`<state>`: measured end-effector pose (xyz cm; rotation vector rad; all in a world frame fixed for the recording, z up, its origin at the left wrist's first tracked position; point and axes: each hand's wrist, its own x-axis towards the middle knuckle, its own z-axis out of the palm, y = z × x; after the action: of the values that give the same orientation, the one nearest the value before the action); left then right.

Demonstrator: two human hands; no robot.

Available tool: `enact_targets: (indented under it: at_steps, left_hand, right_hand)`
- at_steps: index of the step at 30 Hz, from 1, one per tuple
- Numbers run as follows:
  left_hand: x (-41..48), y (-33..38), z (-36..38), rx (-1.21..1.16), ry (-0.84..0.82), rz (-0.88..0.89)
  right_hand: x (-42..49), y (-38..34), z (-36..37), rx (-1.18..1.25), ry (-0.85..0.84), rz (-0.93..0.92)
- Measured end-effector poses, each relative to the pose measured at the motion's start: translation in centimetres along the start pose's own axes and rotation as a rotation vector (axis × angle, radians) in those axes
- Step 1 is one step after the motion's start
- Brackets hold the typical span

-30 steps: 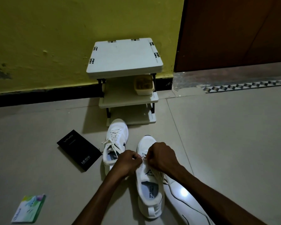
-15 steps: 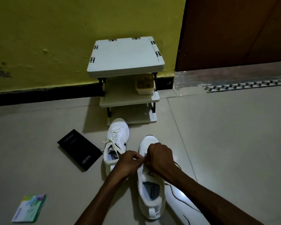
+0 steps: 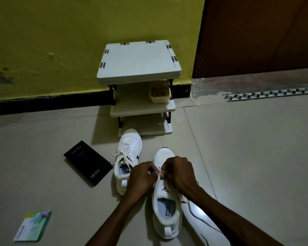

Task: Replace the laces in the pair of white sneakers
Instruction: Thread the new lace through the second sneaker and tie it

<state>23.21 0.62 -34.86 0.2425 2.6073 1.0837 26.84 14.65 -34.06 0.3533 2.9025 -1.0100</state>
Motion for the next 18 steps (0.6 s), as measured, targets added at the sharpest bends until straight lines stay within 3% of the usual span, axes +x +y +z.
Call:
enact_targets:
  at_steps: [4,9,12,15,18]
  left_hand:
    - [0.3,0.5,0.5,0.121,-0.006,0.013]
    - [0.3,0.4,-0.2,0.119,-0.006,0.008]
    - [0.7,1.0,-0.6,0.172,0.026,0.041]
    - [1.5,3.1,-1.8,0.311,0.118,0.055]
    - [2.1,5.1,-5.5,0.181,0.262,0.127]
  right_hand:
    - [-0.8,-0.2,-0.4,0.034,0.093,0.022]
    - [-2.0,-0.5,0.1,0.009,-0.109,0.164]
    - [-2.2,-0.2,0.1,0.055,-0.127,0.201]
    - [-2.3,0.2,0.4,0.133,-0.109,0.224]
    - [-2.4,0.4,1.0,0.184,-0.107,0.243]
